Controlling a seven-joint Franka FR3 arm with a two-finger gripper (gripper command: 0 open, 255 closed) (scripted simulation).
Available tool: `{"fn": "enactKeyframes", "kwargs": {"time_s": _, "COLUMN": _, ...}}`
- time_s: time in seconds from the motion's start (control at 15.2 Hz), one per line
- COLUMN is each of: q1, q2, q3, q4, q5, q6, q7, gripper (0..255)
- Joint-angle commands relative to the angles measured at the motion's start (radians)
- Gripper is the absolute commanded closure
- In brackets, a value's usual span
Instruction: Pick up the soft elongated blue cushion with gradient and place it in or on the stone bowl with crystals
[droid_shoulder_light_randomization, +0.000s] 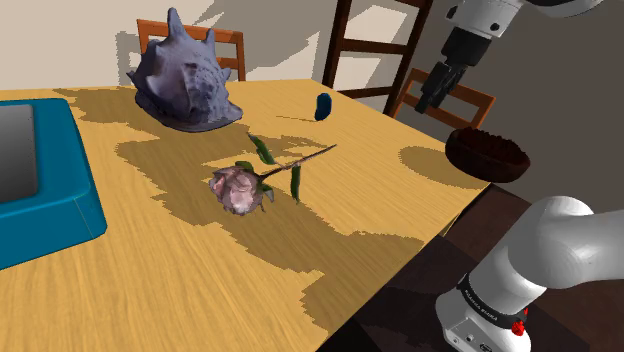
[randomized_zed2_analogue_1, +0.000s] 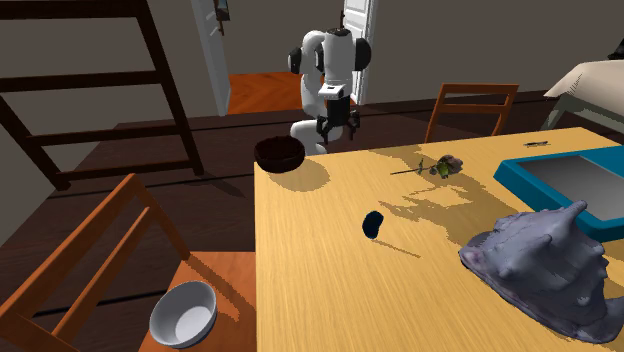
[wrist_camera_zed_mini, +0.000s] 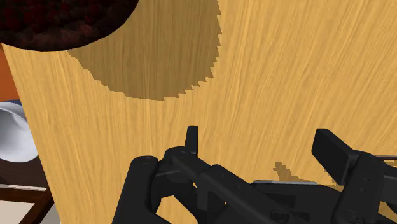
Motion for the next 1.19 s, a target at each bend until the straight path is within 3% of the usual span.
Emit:
{"fn": "enactKeyframes", "kwargs": {"time_s": 0.0, "q1": 0.000, "q2": 0.000, "q3": 0.000, "q4": 0.000, "q5": 0.000, "q6": 0.000, "q7": 0.000, "gripper": 0}}
{"fn": "enactKeyframes", "kwargs": {"time_s": 0.59, "q1": -0.057, "q2": 0.368, "q3": 0.178, "q4": 0.223, "q5": -0.093, "q6": 0.117, "q7": 0.233, "gripper": 0}}
{"fn": "enactKeyframes", "kwargs": {"time_s": 1.12, "q1": -0.091, "q2": 0.737, "q3": 0.300, "q4": 0.537, "q5": -0.287, "q6": 0.088, "q7": 0.469, "gripper": 0}}
